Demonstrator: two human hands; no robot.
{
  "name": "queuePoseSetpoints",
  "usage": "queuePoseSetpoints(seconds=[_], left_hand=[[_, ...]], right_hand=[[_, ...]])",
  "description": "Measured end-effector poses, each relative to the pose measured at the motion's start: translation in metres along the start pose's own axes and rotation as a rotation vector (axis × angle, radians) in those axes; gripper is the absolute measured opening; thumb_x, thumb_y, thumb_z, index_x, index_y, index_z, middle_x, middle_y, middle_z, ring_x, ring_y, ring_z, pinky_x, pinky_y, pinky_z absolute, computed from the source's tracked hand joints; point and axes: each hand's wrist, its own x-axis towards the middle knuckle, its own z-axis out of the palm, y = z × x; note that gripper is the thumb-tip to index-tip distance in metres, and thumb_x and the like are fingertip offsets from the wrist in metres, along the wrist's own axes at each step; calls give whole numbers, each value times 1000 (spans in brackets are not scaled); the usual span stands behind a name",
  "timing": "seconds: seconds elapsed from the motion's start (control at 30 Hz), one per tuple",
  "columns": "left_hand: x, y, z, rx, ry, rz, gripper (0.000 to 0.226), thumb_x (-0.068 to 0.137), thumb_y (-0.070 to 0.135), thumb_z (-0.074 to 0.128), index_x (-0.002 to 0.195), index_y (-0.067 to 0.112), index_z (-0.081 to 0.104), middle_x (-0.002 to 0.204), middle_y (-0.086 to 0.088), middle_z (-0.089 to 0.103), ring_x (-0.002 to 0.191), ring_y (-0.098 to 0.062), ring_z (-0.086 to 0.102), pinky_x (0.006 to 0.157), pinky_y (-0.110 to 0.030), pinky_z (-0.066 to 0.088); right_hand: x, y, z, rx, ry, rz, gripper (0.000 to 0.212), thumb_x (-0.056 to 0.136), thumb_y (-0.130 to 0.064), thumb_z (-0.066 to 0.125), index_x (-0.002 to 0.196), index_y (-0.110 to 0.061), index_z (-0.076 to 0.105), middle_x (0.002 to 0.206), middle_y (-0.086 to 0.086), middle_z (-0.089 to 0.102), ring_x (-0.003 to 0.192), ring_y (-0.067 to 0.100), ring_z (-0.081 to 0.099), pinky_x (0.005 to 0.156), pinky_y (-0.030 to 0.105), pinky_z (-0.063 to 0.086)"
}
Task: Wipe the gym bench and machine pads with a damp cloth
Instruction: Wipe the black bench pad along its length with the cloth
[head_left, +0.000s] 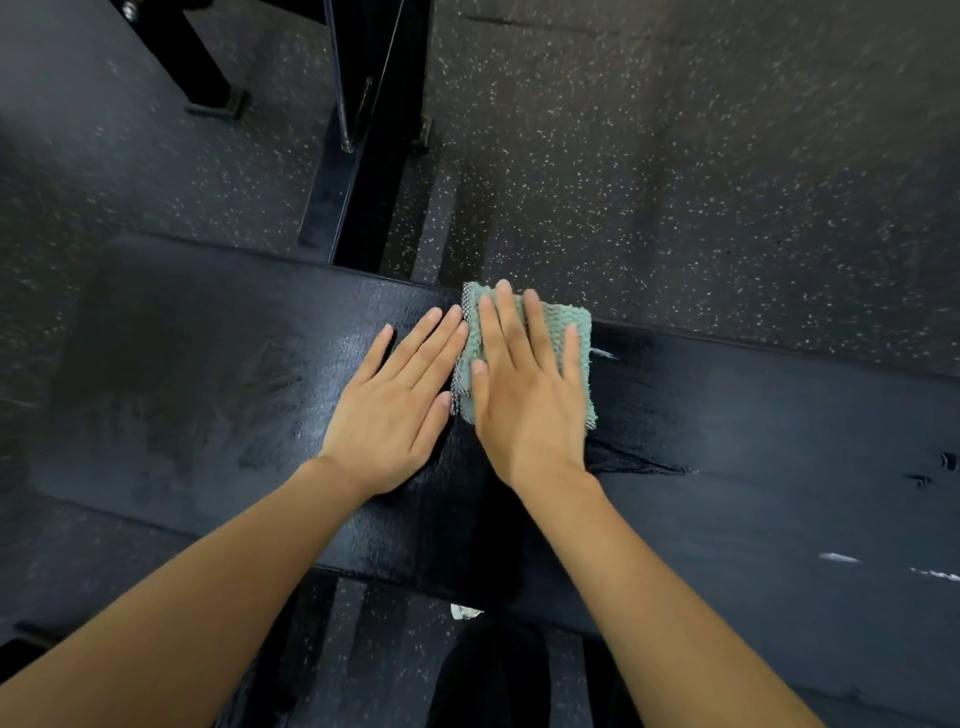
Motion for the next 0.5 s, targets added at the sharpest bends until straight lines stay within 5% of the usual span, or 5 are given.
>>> queuePoseSetpoints(seconds=[0.13, 0.33, 0.5], left_hand=[[-1, 0, -1, 13, -17, 1, 58, 103, 30, 20, 158, 11, 18, 166, -1, 11, 153, -16, 8, 124, -44, 10], [-1, 0, -2, 18, -28, -4, 58, 103, 31, 18, 158, 11, 17, 166, 0, 11, 153, -16, 7, 124, -43, 9], [1, -1, -1, 7, -23, -2, 58, 103, 31, 19, 158, 12, 18, 166, 0, 12, 153, -15, 7, 124, -43, 8]], right_hand=[[-19, 41, -6, -30, 47, 45, 58, 101, -32, 17, 158, -21, 15, 165, -6, 10, 152, 15, 4, 122, 45, 3], [-44, 95, -18, -48, 63, 165, 57, 103, -34, 13, 158, -23, 9, 165, -8, 4, 152, 13, -2, 123, 47, 2], [-38, 68, -11, 14, 131, 317, 59, 101, -34, 11, 158, -19, 10, 165, -5, 3, 152, 19, -1, 120, 49, -3]])
